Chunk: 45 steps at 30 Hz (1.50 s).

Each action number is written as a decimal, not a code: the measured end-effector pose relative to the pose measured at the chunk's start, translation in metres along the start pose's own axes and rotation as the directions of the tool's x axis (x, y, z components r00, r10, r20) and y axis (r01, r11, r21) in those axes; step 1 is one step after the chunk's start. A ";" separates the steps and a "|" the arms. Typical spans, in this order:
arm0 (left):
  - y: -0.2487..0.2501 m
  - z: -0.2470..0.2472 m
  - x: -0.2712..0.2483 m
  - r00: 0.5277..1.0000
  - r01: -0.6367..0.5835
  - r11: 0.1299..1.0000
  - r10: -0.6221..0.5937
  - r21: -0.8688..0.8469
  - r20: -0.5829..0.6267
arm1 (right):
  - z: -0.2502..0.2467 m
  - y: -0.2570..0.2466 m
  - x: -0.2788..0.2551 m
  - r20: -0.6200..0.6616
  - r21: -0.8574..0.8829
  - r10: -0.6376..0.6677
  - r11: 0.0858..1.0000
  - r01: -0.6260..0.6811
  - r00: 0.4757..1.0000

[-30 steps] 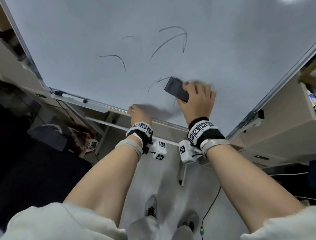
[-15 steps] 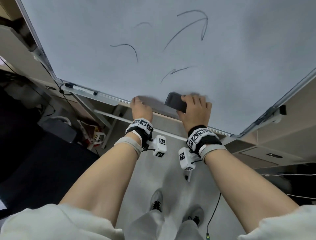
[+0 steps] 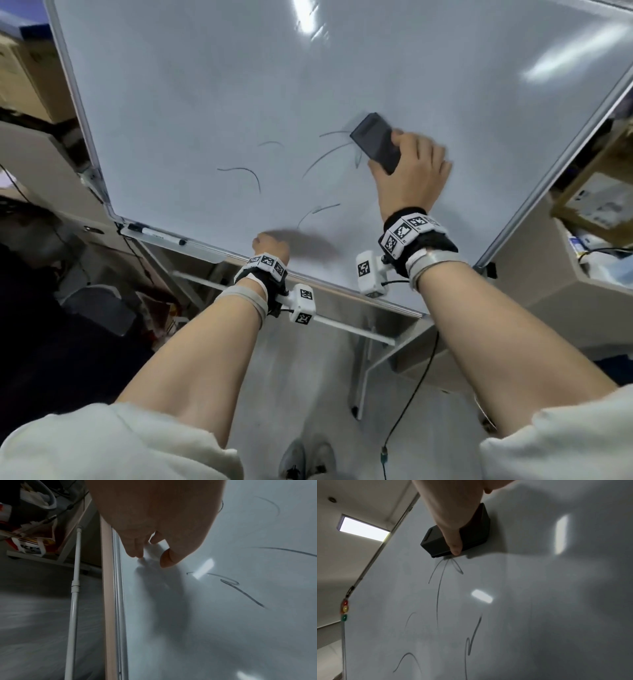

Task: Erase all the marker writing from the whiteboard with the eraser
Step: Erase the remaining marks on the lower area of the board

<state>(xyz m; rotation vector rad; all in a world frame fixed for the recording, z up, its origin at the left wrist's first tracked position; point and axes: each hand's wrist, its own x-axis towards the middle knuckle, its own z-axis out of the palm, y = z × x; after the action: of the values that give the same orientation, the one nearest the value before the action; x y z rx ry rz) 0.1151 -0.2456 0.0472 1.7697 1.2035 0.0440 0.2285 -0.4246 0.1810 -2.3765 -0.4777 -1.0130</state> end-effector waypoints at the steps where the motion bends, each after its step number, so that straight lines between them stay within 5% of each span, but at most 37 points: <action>1: 0.001 0.001 0.000 1.000 -0.003 1.000 0.003 0.007 0.006 | 0.004 -0.001 0.000 -0.013 0.007 -0.011 1.000 0.011 1.000; 14: -0.030 0.009 0.024 0.997 0.031 0.994 -0.024 0.107 -0.070 | 0.077 -0.021 -0.090 0.259 0.091 -0.368 0.930 0.357 0.893; 20: -0.053 0.003 0.048 0.998 0.062 0.992 -0.059 0.113 -0.028 | 0.092 -0.036 -0.121 0.404 0.109 -0.409 0.909 0.401 0.818; 26: -0.062 -0.024 0.070 0.995 0.084 0.992 -0.079 0.096 -0.053 | 0.101 -0.054 -0.128 0.434 0.120 -0.375 0.925 0.360 0.819; 31: -0.040 -0.054 0.073 0.987 0.085 0.989 -0.068 0.117 -0.143 | 0.093 -0.076 -0.085 0.246 0.108 -0.246 0.968 0.226 0.937; 36: -0.003 -0.065 0.073 0.966 0.097 0.995 -0.090 0.018 -0.244 | 0.066 -0.090 -0.012 0.054 0.052 -0.038 0.998 0.035 0.998; 45: 0.018 -0.054 0.073 0.946 0.177 0.984 -0.170 -0.001 -0.277 | 0.053 -0.056 0.009 -0.162 0.037 0.377 0.926 -0.377 0.912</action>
<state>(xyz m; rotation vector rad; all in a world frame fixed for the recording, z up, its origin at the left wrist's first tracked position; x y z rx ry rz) 0.1385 -0.1559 0.0569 1.7098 1.5634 0.1792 0.2362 -0.3483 0.1738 -2.2351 0.0443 -1.0108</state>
